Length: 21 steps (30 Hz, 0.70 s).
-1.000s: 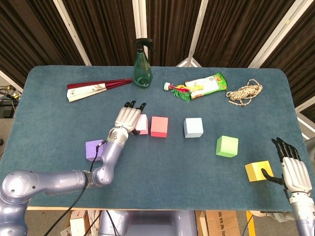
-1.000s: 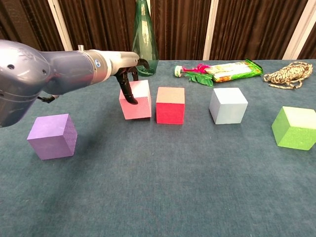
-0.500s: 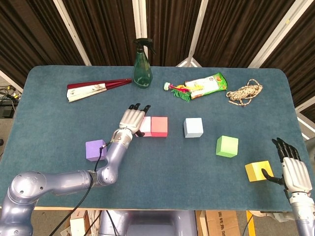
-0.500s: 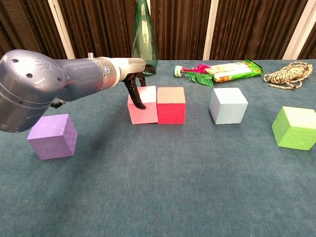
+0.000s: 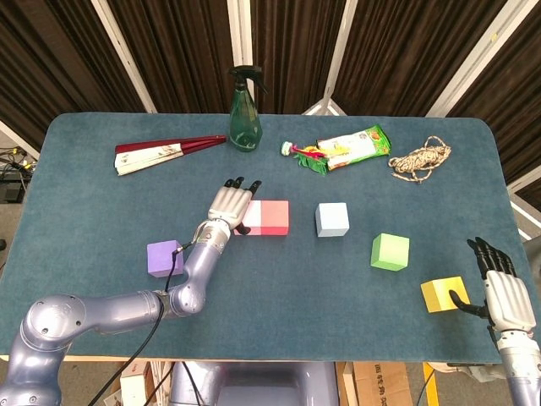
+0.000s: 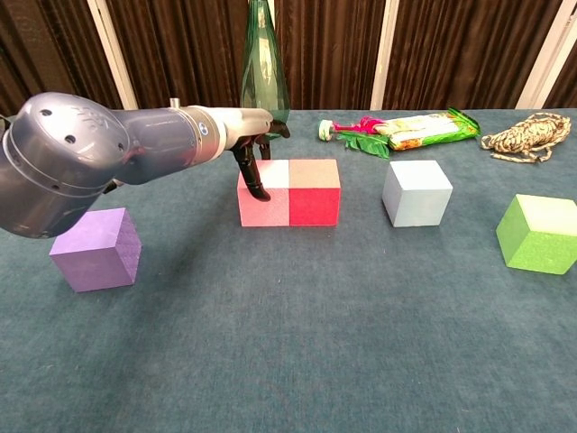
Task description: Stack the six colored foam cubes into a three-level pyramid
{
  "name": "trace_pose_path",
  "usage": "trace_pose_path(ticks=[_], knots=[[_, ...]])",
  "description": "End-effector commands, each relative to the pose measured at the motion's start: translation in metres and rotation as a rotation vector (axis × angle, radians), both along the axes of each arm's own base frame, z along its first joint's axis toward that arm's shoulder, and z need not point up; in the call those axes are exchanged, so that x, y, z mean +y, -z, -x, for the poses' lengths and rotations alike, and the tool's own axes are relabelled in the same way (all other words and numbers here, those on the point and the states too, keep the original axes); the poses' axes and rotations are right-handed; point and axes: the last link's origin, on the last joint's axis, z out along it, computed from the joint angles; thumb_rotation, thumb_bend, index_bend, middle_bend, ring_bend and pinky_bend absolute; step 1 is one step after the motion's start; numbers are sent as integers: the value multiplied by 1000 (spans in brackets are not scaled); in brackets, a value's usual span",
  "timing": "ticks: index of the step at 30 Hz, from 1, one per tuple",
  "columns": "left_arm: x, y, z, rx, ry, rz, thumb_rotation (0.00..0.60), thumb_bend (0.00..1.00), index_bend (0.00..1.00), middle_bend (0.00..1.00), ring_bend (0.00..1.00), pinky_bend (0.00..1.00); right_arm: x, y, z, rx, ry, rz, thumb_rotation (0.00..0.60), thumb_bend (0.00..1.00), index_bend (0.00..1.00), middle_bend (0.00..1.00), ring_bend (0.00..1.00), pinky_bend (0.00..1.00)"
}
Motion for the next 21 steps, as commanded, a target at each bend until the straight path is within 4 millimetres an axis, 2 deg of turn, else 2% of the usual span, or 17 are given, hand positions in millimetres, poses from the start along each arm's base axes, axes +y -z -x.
trace_pose_path(ticks=[1,10,13,16,21], knots=[[-1,2,0,-1,-4,6,600,287,27,358,49,100,0,0,0,0,0,0,600,312,0,0,0,0],[-3,6,-3,0,7,13,600,285,26,343,49,100,0,0,0,-2,4,0,600,313,0,0,0,0],[-2,5,-2,3,5,11,600,247,12,310,49,100,0,0,0,-2,5,0,600,313,0,0,0,0],[-2,4,-1,9,1,12,600,186,0,264,47,100,0,0,1,-2,6,0,600,313,0,0,0,0],[-2,1,0,21,4,10,600,93,0,126,33,81,1,0,0,-1,6,-1,600,312,0,0,0,0]])
